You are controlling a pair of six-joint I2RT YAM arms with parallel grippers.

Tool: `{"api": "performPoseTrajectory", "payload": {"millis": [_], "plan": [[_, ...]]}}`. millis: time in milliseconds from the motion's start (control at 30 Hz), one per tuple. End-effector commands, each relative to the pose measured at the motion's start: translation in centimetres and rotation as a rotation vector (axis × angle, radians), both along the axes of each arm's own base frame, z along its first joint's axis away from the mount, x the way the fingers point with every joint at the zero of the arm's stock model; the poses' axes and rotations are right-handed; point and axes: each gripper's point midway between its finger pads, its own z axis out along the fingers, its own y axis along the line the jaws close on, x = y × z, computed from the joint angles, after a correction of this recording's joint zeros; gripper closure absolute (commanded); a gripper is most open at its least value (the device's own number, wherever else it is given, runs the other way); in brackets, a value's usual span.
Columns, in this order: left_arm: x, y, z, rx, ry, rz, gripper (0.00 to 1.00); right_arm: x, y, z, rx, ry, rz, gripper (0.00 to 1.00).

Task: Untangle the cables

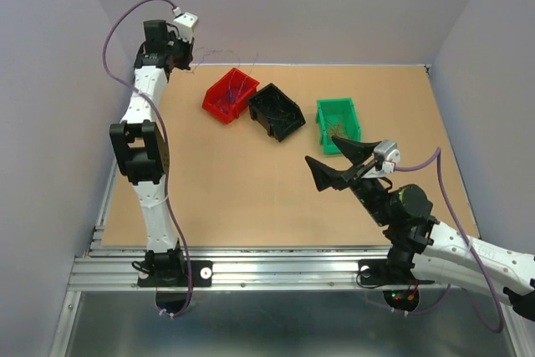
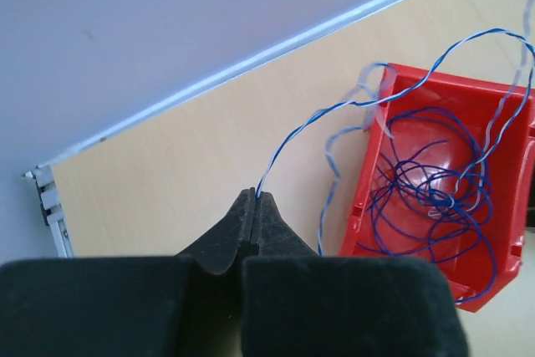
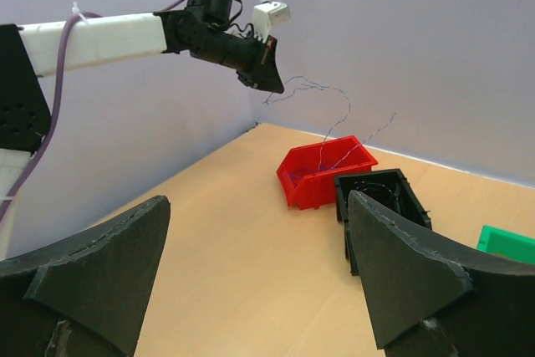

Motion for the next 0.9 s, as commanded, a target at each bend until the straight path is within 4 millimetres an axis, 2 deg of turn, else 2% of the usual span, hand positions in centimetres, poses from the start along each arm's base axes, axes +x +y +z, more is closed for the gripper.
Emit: {"api": "performPoseTrajectory", "payload": {"millis": [0,33,100,333,367,433,467,567,667,767,800,867], "plan": [[-1.8,-2.6,0.9,-0.018,-0.006,-0.077,1.00,-0.2,0.0,1.1,0.027,-0.020,0.008,0.08],[-2.1,-4.2,0.6,-0.012,-0.002,-0.104,1.00,-0.2,0.0,1.1,0.028,-0.019,0.006,0.08],[-2.8,-5.6,0.4,-0.006,-0.002,-0.118,1.00,-0.2,-0.1,1.1,0.028,-0.022,0.007,0.08],[-3.7,-8.3,-5.7,0.046,0.092,-0.092,1.00,-0.4,-0.2,1.1,0.030,-0.024,0.012,0.08],[-3.5,-8.4,-6.9,0.054,0.114,-0.086,1.00,-0.4,-0.2,1.2,0.034,-0.025,0.013,0.08],[-3.2,-8.5,-7.9,0.064,0.130,-0.061,1.00,-0.4,-0.2,1.1,0.031,-0.023,0.011,0.08],[-3.1,-8.6,-9.3,0.070,0.156,-0.063,1.00,-0.4,-0.3,1.2,0.033,-0.025,0.012,0.08],[-2.9,-8.6,-10.9,0.075,0.193,-0.056,1.00,-0.4,-0.3,1.1,0.034,-0.024,0.009,0.08],[-2.8,-8.7,-13.7,0.082,0.240,-0.047,1.00,0.3,0.3,0.8,0.016,-0.002,-0.004,0.09],[-2.7,-8.5,-14.8,0.087,0.253,-0.041,1.00,1.7,1.3,0.0,-0.035,0.047,-0.046,0.09],[-2.7,-8.6,-15.4,0.090,0.263,-0.042,1.00,3.1,2.1,-0.6,-0.065,0.085,-0.096,0.10],[-2.5,-8.5,-15.7,0.095,0.273,-0.041,1.00,4.4,2.9,-1.3,-0.071,0.138,-0.136,0.14]]}}
